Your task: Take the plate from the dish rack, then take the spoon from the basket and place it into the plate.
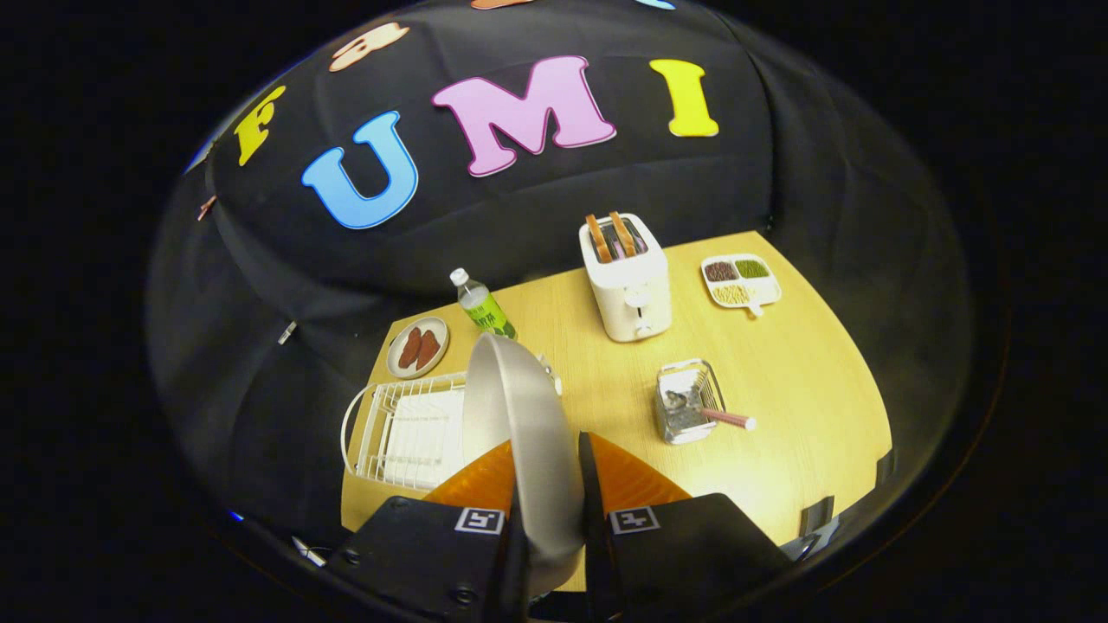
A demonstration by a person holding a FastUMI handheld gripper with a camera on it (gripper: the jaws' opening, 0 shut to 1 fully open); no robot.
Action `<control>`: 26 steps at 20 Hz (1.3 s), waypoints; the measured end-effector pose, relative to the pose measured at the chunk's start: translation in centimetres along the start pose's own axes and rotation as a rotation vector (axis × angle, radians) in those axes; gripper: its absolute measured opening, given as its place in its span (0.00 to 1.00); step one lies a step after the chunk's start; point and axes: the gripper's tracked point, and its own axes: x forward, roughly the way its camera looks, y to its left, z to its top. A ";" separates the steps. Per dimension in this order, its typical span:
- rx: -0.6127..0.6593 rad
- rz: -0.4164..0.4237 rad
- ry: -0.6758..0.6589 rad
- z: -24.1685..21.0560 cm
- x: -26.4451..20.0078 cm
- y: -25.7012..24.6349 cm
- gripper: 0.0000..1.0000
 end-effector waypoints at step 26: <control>0.130 0.091 0.336 -17.4 9.6 -14.5 0.38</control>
